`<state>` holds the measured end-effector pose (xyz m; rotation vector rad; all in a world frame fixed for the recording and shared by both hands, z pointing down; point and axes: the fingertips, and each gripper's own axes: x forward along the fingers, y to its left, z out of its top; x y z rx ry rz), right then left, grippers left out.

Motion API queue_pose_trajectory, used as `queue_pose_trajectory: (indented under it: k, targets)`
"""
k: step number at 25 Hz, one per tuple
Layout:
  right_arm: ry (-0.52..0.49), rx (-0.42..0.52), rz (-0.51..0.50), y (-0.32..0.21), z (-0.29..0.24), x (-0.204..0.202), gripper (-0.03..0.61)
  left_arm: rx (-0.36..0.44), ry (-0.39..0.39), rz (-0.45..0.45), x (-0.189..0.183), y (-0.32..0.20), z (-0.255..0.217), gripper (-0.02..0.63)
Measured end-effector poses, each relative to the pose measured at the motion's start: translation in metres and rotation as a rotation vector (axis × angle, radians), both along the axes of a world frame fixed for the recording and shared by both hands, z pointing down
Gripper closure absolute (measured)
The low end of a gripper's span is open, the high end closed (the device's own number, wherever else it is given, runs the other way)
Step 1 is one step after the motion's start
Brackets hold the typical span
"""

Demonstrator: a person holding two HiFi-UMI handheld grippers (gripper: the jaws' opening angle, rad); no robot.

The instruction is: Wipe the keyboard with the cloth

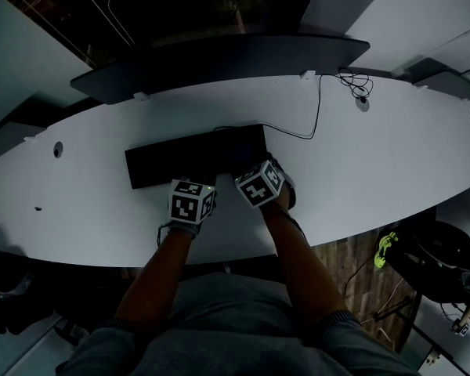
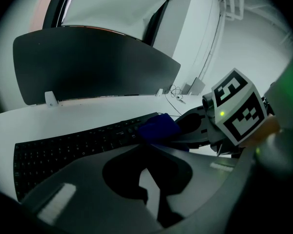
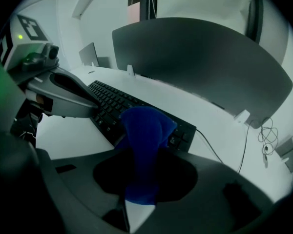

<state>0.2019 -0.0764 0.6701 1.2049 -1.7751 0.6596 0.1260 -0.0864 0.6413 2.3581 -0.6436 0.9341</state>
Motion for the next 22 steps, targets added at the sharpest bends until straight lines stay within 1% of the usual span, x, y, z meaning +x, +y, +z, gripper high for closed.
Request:
queue_pose_trajectory:
  k: [9, 13, 15, 16, 18, 20, 22]
  targets:
    - [0.004, -0.007, 0.035, 0.013, 0.003, 0.052, 0.462, 0.001, 0.003, 0.004, 0.035, 0.012, 0.001, 0.606]
    - [0.022, -0.022, 0.035, 0.021, 0.005, 0.069, 0.462, 0.015, 0.006, -0.01, 0.039, 0.013, -0.006, 0.606]
    - [0.021, -0.015, 0.041, 0.024, 0.001, 0.076, 0.462, 0.029, 0.009, -0.021, 0.036, 0.012, -0.013, 0.606]
    - [0.003, -0.002, 0.043, 0.023, -0.004, 0.078, 0.462, 0.039, 0.014, -0.03, 0.033, 0.011, -0.019, 0.606]
    - [-0.076, 0.047, 0.051, 0.021, -0.024, 0.074, 0.462, 0.07, 0.035, -0.052, 0.026, 0.008, -0.034, 0.606]
    - [-0.164, 0.107, 0.062, 0.021, -0.051, 0.065, 0.462, 0.11, 0.071, -0.071, 0.015, 0.007, -0.055, 0.606]
    - [-0.224, 0.16, 0.059, 0.025, -0.078, 0.053, 0.462, 0.152, 0.11, -0.085, 0.001, 0.009, -0.079, 0.606]
